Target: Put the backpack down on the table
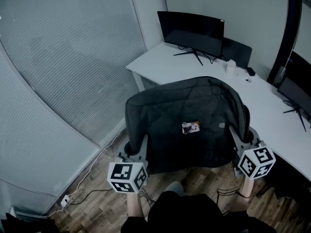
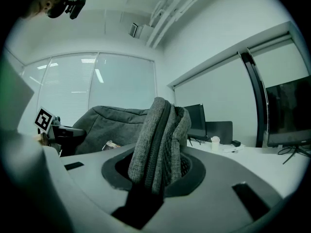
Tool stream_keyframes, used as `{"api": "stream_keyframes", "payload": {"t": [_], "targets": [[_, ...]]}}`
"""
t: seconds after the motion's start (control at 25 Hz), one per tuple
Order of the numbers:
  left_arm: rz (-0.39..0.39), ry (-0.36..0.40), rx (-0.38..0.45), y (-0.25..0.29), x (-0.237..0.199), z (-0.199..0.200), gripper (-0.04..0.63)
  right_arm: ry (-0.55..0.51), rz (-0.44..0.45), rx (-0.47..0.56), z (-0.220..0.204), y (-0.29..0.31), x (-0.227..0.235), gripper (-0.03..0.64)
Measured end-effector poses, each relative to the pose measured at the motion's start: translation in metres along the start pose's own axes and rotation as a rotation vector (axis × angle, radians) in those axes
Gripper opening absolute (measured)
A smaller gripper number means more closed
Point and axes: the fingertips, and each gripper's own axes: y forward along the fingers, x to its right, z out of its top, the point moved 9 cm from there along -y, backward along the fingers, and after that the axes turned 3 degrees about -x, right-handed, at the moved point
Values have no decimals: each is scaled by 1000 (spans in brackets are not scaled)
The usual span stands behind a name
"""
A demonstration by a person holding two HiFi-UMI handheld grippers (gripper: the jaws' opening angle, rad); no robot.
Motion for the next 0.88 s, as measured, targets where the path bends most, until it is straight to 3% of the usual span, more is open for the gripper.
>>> {"api": "stream_keyframes", "payload": {"t": [0.32, 0.88], "targets": [[47, -23, -22, 16, -24, -4, 77, 10, 50, -26, 0, 44, 1, 103], [34, -43, -45, 127, -124, 12, 77, 13, 42, -60, 22, 190, 7, 103]]}}
